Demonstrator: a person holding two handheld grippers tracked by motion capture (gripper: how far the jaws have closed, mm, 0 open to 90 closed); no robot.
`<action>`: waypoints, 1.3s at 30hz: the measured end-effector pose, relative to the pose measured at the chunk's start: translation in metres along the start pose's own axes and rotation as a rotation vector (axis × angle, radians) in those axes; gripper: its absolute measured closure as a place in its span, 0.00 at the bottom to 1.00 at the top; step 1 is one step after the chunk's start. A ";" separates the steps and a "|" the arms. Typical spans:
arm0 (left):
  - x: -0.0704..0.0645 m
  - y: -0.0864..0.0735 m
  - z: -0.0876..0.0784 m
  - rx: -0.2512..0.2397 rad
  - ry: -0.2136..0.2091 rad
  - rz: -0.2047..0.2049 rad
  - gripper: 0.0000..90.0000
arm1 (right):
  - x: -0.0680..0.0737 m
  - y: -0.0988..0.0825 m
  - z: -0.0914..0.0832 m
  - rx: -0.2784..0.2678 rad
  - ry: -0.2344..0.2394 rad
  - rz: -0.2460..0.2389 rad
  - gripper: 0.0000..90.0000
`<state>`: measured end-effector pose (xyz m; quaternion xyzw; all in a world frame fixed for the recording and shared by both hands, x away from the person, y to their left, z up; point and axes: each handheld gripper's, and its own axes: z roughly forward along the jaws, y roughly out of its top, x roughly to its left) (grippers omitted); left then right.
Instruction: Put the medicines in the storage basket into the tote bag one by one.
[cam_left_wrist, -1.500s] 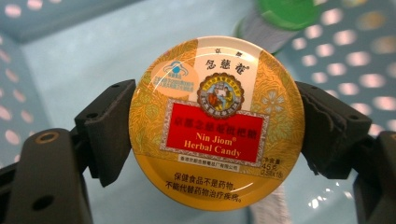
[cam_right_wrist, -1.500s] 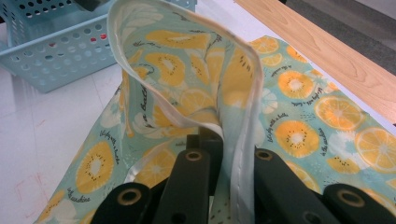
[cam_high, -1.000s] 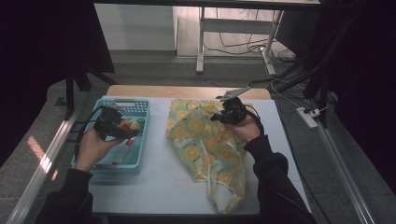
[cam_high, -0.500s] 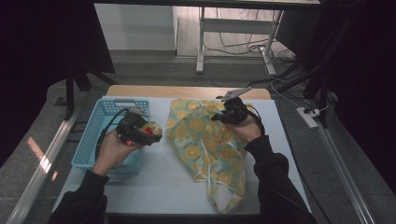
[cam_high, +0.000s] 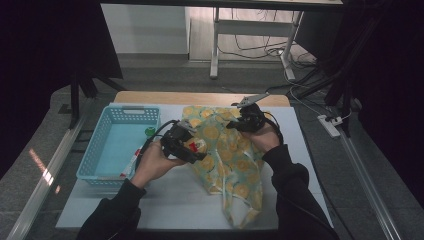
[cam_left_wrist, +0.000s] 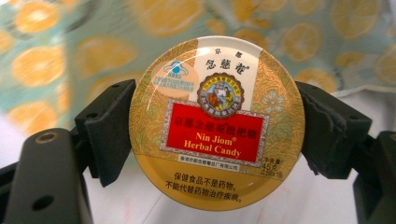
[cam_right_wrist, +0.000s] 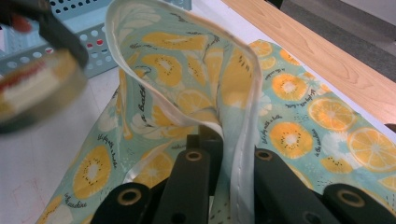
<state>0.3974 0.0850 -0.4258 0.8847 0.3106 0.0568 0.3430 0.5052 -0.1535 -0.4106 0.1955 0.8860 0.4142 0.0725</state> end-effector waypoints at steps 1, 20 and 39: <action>-0.003 0.003 0.005 0.004 -0.007 0.010 0.23 | 0.000 0.000 0.000 0.000 -0.001 0.002 1.00; -0.030 0.048 0.081 0.049 -0.111 0.128 0.23 | -0.009 -0.001 -0.004 -0.022 0.001 0.025 1.00; -0.016 0.051 0.124 0.043 -0.021 0.151 0.23 | -0.010 -0.004 0.000 -0.005 -0.016 0.027 1.00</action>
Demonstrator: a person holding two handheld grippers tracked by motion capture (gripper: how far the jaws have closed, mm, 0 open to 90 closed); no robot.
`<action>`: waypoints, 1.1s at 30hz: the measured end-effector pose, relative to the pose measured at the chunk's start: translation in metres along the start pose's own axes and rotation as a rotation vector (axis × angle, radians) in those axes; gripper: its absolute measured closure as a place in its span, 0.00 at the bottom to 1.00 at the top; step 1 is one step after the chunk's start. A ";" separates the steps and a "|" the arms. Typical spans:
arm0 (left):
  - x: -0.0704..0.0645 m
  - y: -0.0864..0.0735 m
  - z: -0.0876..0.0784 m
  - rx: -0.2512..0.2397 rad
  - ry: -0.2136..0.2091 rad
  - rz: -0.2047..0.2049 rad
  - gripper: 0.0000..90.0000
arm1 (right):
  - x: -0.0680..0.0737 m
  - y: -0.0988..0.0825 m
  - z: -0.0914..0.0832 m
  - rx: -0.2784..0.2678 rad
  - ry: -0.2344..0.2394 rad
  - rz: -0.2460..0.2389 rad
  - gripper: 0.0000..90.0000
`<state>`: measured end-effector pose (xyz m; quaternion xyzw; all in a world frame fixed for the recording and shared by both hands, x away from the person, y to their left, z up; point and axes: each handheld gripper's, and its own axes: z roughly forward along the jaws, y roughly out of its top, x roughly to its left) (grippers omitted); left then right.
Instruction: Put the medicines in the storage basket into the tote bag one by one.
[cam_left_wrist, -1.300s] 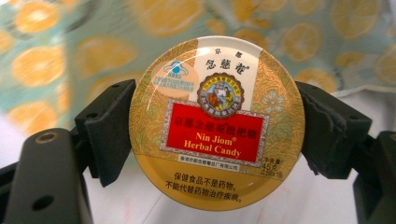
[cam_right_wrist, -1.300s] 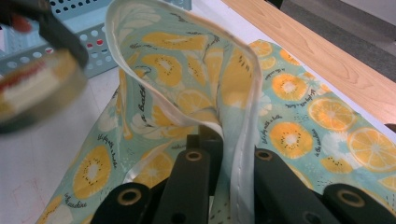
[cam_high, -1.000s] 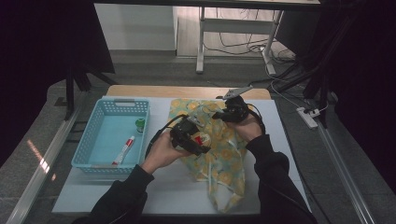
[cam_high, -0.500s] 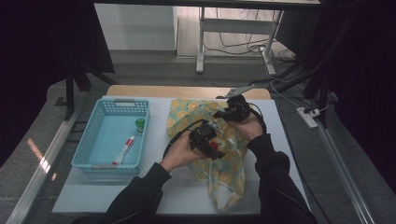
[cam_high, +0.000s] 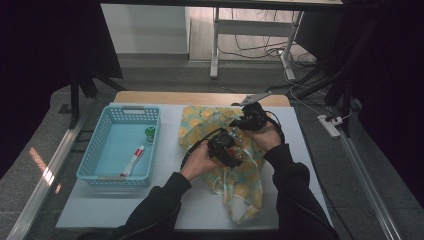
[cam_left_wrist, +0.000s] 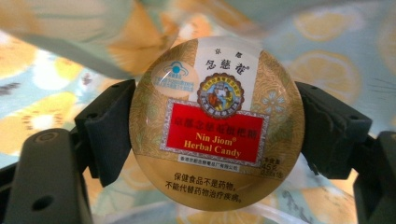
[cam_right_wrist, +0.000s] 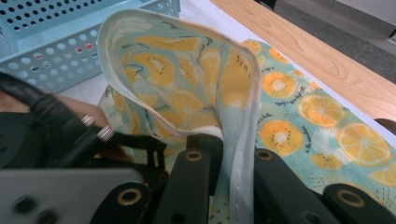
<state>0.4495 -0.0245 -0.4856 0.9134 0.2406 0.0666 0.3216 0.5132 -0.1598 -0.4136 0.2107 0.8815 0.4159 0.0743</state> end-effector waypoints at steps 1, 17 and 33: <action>0.001 0.000 0.001 -0.004 0.005 -0.003 0.23 | 0.000 0.000 0.000 0.001 -0.003 0.000 1.00; 0.006 -0.007 0.007 -0.050 0.035 0.006 0.16 | -0.011 -0.006 0.001 0.004 -0.010 0.043 1.00; -0.005 -0.014 -0.040 -0.133 -0.067 -0.037 0.08 | -0.014 -0.006 0.002 0.009 0.008 0.072 1.00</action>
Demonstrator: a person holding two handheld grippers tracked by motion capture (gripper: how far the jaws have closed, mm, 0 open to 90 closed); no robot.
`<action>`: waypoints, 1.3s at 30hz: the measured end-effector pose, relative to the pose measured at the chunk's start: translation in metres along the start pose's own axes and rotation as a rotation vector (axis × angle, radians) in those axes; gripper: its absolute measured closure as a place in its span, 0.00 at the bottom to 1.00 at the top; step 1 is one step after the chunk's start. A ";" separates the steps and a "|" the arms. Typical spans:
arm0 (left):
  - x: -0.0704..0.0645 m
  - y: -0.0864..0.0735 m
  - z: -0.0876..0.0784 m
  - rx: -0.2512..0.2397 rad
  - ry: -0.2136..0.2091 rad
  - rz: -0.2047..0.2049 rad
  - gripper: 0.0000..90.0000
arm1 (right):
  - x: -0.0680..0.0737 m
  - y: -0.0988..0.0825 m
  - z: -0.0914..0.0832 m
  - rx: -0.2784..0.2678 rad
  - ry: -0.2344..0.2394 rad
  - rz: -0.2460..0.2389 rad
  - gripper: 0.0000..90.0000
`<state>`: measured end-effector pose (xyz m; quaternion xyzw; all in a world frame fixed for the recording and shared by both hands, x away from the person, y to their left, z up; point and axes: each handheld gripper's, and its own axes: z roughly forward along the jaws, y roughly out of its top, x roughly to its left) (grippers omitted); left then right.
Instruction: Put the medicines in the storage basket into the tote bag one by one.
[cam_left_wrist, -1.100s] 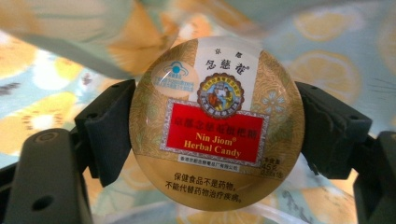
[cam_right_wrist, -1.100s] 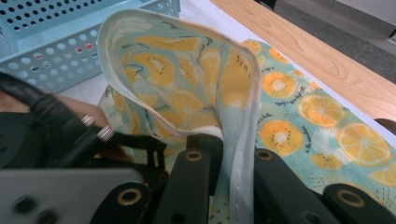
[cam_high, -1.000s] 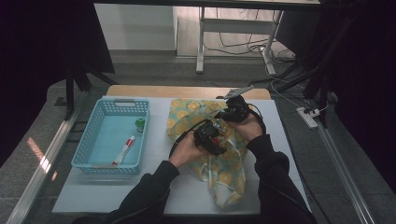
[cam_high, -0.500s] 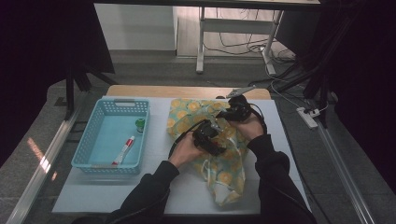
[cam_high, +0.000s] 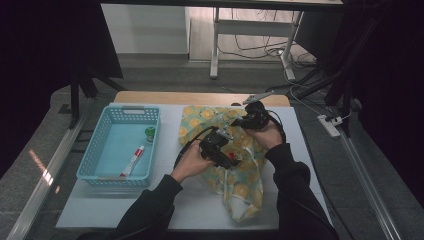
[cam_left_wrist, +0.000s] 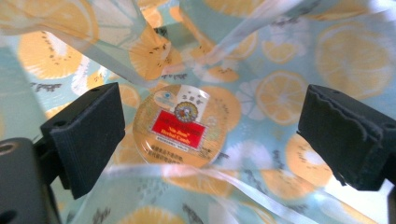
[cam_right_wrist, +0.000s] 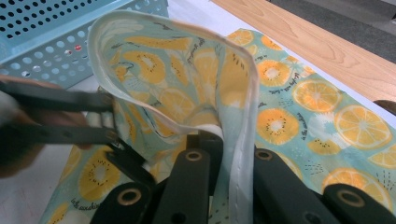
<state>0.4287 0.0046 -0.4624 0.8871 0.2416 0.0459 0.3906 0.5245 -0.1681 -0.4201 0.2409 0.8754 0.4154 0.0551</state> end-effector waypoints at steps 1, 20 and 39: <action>-0.001 -0.001 -0.005 -0.008 -0.005 -0.006 0.08 | 0.000 0.000 0.000 0.000 0.002 0.001 1.00; 0.001 -0.041 -0.087 -0.070 0.047 -0.062 0.04 | 0.001 0.003 0.004 0.005 0.007 -0.002 1.00; 0.026 -0.103 -0.160 -0.064 0.186 -0.212 0.00 | 0.002 0.002 0.004 0.004 0.006 -0.003 1.00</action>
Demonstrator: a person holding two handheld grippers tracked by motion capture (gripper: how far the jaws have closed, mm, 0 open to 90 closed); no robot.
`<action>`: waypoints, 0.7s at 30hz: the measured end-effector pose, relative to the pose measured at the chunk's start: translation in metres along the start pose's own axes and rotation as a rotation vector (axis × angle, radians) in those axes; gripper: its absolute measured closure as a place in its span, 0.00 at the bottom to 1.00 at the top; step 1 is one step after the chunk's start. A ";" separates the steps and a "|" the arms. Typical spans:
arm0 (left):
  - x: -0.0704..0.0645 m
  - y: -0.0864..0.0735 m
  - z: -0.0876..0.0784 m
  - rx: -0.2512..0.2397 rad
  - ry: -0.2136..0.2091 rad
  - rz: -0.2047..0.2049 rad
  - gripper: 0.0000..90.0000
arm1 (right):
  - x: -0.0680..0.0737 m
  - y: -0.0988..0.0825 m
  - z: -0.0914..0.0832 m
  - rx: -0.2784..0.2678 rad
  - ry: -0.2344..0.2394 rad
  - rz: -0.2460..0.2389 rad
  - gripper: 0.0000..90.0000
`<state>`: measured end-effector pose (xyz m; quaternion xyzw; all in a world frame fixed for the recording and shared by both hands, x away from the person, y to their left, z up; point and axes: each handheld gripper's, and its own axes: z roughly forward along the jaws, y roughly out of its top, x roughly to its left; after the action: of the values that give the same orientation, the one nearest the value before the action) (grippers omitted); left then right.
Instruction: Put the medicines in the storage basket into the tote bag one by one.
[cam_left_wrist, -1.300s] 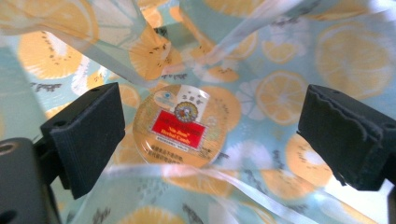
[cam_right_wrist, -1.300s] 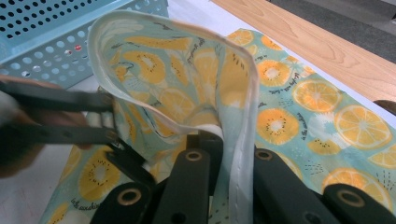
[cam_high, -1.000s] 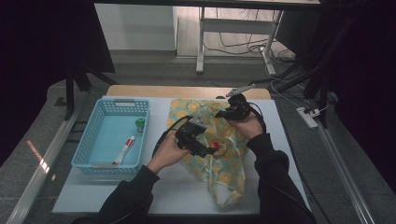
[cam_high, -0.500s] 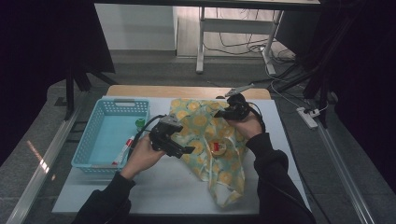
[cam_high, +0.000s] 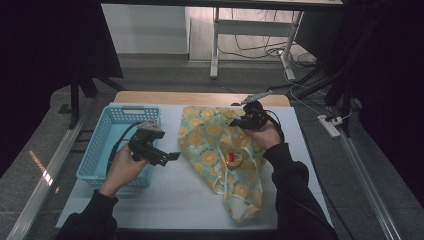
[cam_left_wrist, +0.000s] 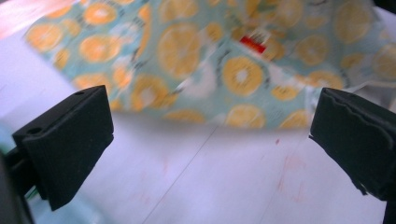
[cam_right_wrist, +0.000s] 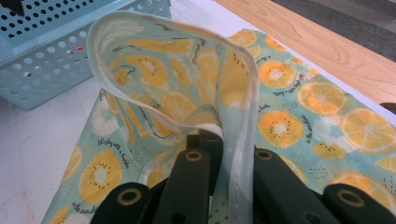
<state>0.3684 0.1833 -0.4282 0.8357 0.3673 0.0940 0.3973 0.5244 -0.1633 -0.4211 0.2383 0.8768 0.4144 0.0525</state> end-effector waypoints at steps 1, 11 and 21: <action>0.003 -0.003 -0.003 0.007 0.007 -0.015 0.00 | 0.000 0.000 0.000 0.000 0.000 0.000 1.00; 0.040 -0.037 -0.030 0.029 0.119 -0.113 0.01 | 0.000 -0.003 0.000 0.000 0.000 0.000 1.00; 0.072 -0.065 -0.027 0.127 0.203 -0.155 0.00 | 0.000 -0.003 0.001 0.003 0.001 0.002 1.00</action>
<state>0.3724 0.2755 -0.4675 0.8143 0.4744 0.1238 0.3106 0.5236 -0.1642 -0.4240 0.2389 0.8772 0.4133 0.0513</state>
